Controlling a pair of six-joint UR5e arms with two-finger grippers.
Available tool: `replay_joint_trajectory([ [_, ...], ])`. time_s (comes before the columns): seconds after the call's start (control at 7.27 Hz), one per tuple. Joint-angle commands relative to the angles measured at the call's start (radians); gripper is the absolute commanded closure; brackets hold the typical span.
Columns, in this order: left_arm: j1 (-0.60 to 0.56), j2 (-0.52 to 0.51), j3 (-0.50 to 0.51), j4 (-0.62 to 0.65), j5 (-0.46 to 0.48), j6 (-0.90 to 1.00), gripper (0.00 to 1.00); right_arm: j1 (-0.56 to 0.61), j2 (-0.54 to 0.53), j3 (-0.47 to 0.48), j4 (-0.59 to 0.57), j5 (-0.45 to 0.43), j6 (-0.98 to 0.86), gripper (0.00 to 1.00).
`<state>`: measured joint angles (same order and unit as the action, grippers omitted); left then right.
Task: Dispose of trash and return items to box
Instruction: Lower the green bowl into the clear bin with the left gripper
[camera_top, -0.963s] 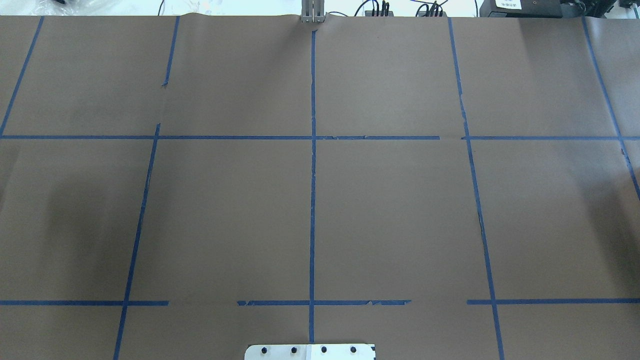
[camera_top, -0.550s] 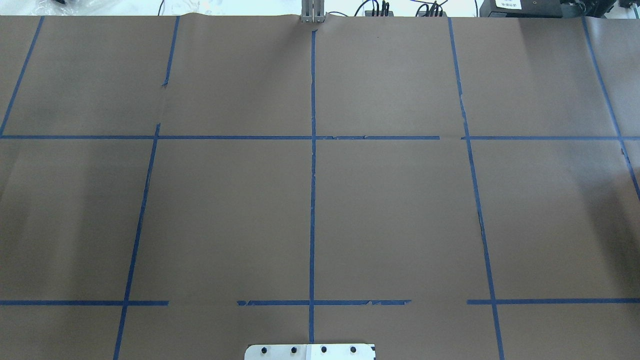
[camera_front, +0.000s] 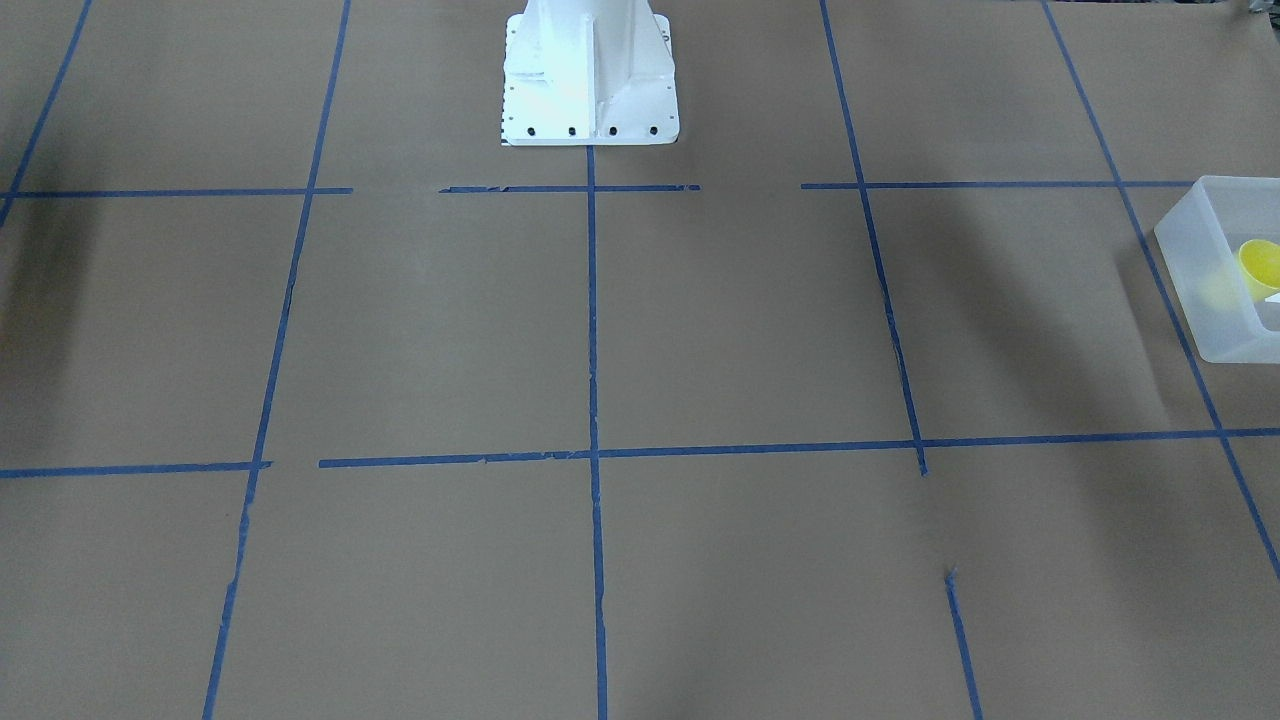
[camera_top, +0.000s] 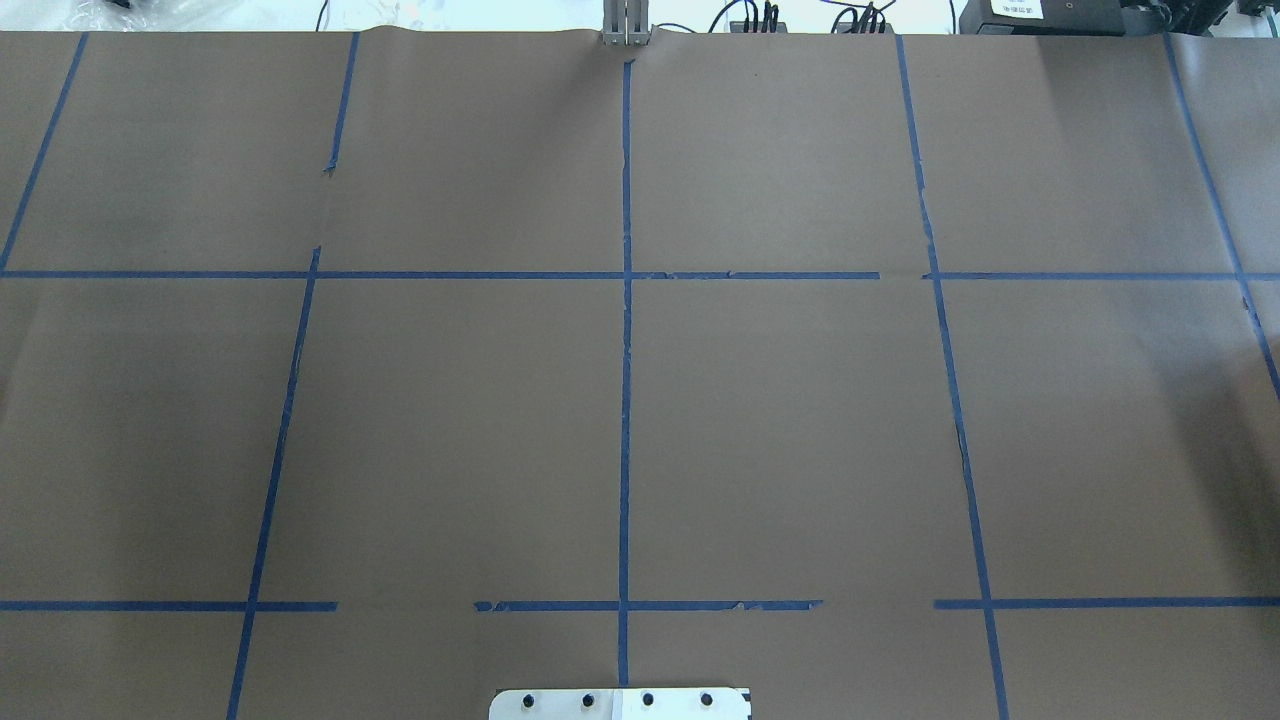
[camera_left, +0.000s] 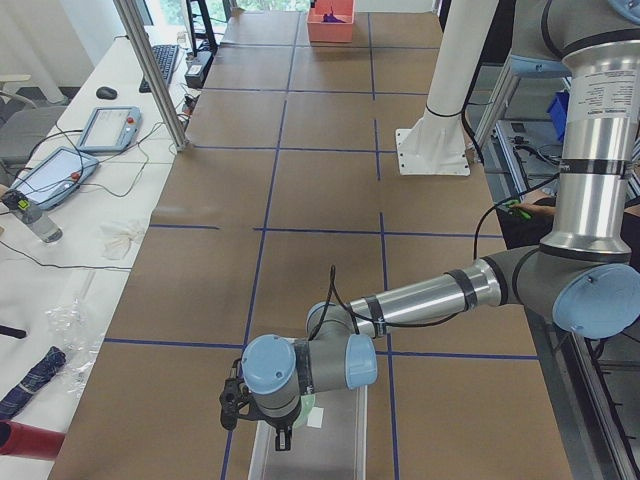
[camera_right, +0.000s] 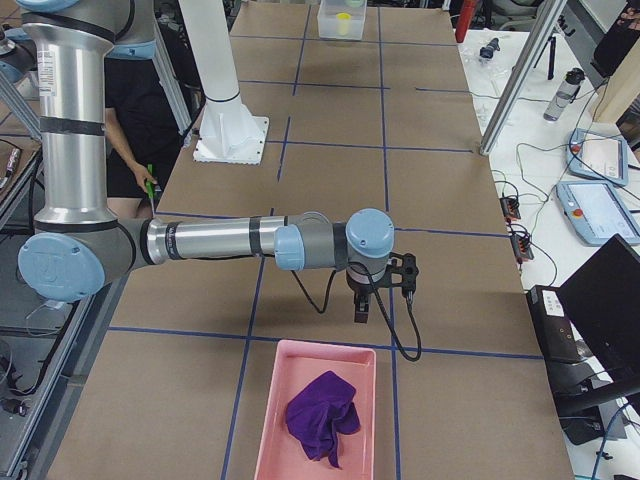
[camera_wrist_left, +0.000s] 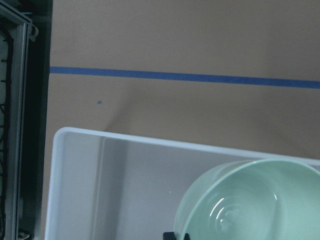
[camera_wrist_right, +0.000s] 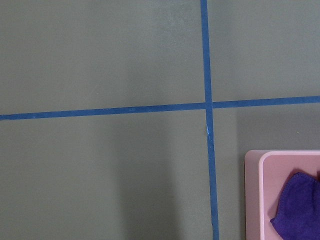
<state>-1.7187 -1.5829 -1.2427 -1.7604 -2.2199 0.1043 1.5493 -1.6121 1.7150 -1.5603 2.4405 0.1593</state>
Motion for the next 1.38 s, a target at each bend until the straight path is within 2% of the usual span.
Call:
replay_joint_trajectory([
  [0.0,-0.001,0.023,0.072,-0.108,0.072,-0.002,1.0,0.0,0.0,0.002,0.0,0.0,0.0,0.0],
  [0.14,-0.001,0.038,0.072,-0.119,0.075,-0.002,1.0,0.0,0.0,0.003,0.0,0.0,0.0,0.0],
  [0.28,-0.001,0.04,0.071,-0.122,0.075,-0.002,0.82,0.0,0.001,0.002,0.0,0.0,0.0,0.0],
  [0.41,0.001,0.04,0.066,-0.122,0.075,-0.009,0.01,0.0,0.001,0.002,0.0,0.0,0.0,0.0],
  [0.69,0.001,0.026,0.042,-0.117,0.069,-0.012,0.0,0.0,0.005,0.0,0.0,0.0,0.0,0.0],
  [0.83,0.001,0.023,-0.036,-0.105,0.065,-0.017,0.0,0.0,0.008,-0.003,0.002,-0.001,0.0,0.0],
  [0.96,0.001,0.02,-0.126,-0.105,0.06,-0.116,0.0,0.0,0.008,0.0,0.002,-0.002,-0.004,0.0],
  [1.1,0.002,0.006,-0.203,-0.116,0.013,-0.22,0.0,0.0,0.008,0.003,0.002,0.0,-0.006,0.0],
  [1.24,0.004,-0.006,-0.248,-0.141,-0.018,-0.238,0.0,0.002,0.008,0.005,0.002,0.0,-0.004,0.0],
])
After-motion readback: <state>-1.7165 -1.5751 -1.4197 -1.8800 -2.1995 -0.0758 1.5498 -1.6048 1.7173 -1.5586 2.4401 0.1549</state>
